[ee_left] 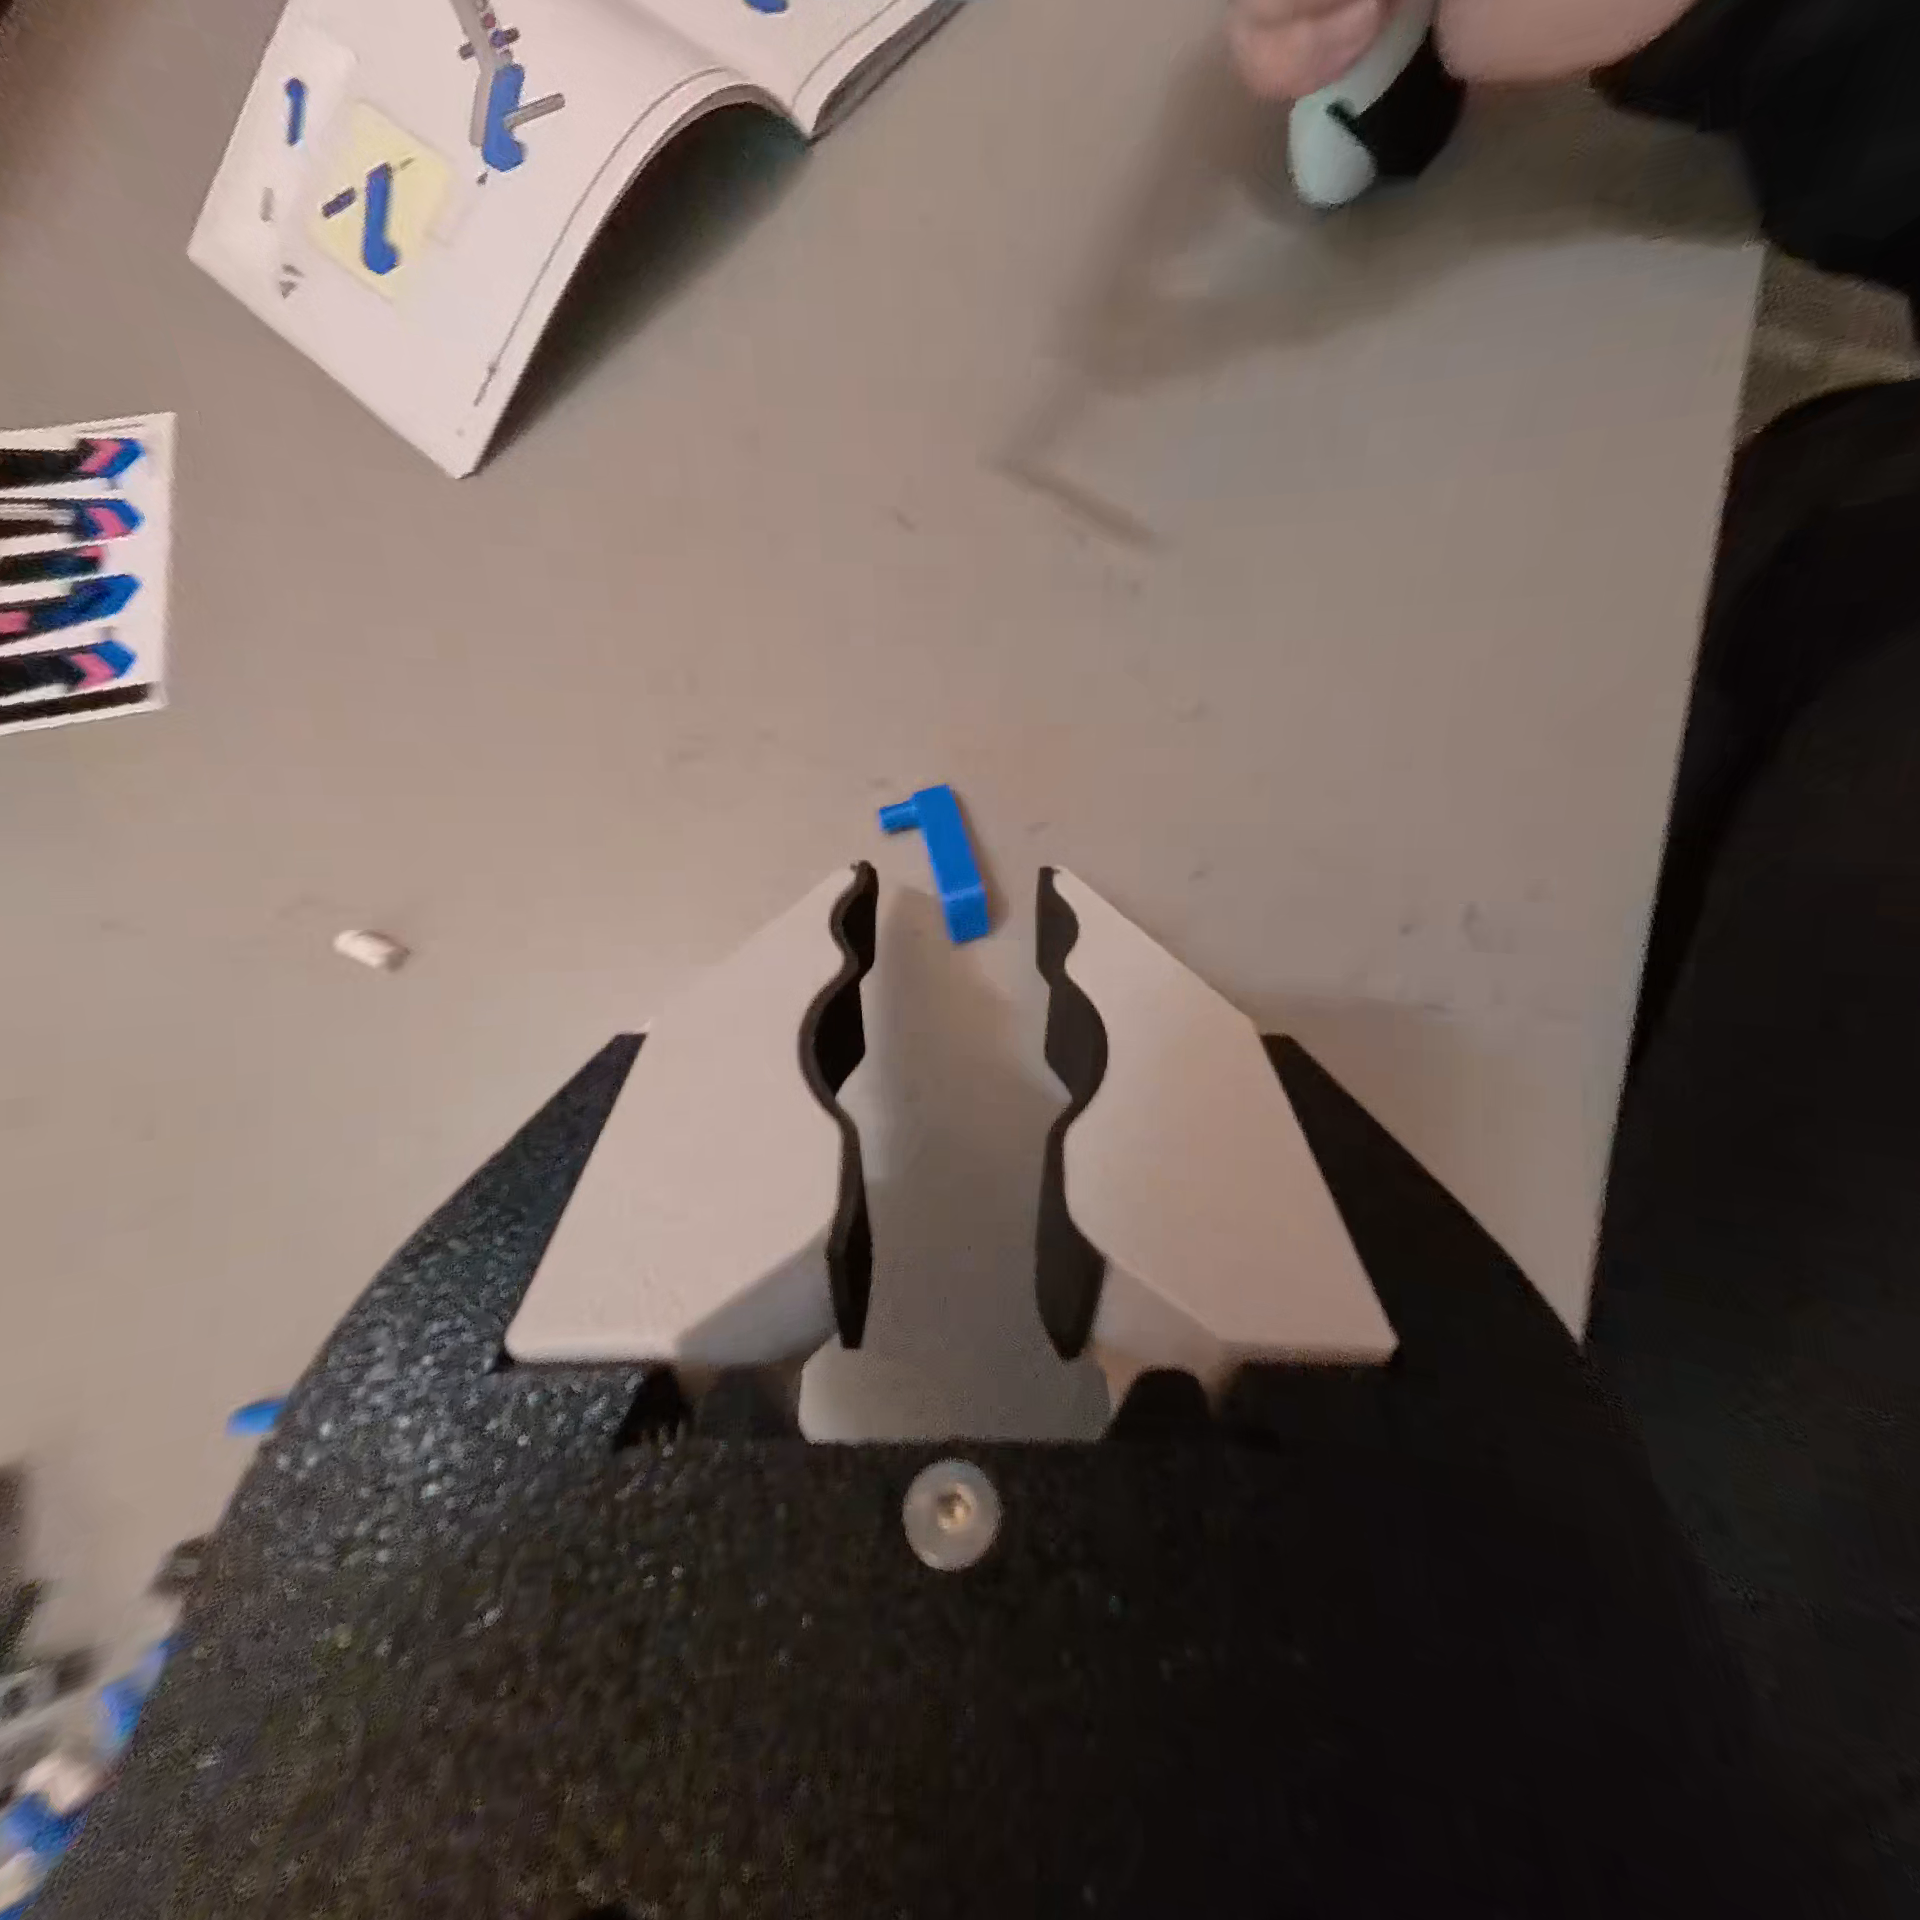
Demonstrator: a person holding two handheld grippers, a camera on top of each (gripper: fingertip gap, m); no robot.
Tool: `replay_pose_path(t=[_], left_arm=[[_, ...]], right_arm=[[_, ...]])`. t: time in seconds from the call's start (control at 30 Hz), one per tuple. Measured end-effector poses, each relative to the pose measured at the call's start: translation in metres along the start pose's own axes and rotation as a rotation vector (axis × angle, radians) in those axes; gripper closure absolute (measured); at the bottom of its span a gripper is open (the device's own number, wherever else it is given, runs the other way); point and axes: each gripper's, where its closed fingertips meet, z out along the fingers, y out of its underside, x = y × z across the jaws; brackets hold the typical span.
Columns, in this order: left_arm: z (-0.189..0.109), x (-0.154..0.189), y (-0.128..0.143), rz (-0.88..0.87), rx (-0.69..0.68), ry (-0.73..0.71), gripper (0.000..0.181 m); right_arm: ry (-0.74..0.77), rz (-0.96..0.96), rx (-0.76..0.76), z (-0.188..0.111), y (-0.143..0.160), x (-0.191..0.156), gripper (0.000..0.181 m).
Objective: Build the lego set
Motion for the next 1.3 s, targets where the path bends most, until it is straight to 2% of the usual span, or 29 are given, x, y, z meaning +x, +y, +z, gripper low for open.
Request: replay_pose_path(t=[0.13,0.2,0.27,0.33,0.47,0.57,0.7,0.77,0.9,1.3], left_arm=[[0.012,0.003,0.001,-0.066,-0.008,0.006,0.154],[0.015,0.0,0.0,-0.062,-0.004,-0.02,0.177],[0.016,0.001,-0.002,-0.053,0.007,0.012,0.177],[0.016,0.007,-0.007,-0.079,0.049,0.105,0.177],[-0.007,0.04,-0.043,-0.045,0.293,0.438,0.176],[-0.02,0.052,-0.055,0.067,0.363,0.525,0.176],[-0.026,0.053,-0.065,0.143,0.386,0.56,0.176],[-0.034,0.054,-0.072,0.162,0.443,0.574,0.176],[-0.036,0.06,-0.068,0.176,0.486,0.607,0.177],[-0.044,0.046,-0.074,0.223,0.521,0.495,0.176]], right_arm=[[-0.016,-0.017,-0.006,0.002,0.001,-0.004,0.173],[-0.034,-0.028,-0.013,0.003,0.002,-0.008,0.173],[-0.043,-0.014,-0.021,0.004,0.004,-0.009,0.173],[-0.071,0.017,-0.017,0.005,0.004,-0.012,0.173],[-0.09,-0.023,-0.01,0.005,0.003,-0.02,0.173],[-0.08,-0.097,-0.005,0.004,0.004,-0.027,0.173],[-0.104,-0.16,0.003,0.002,0.005,-0.04,0.173],[-0.111,-0.174,0.016,-0.001,0.004,-0.044,0.173],[-0.131,-0.191,0.037,-0.005,0.002,-0.051,0.172],[-0.174,-0.206,0.047,0.004,0.004,-0.06,0.173]])
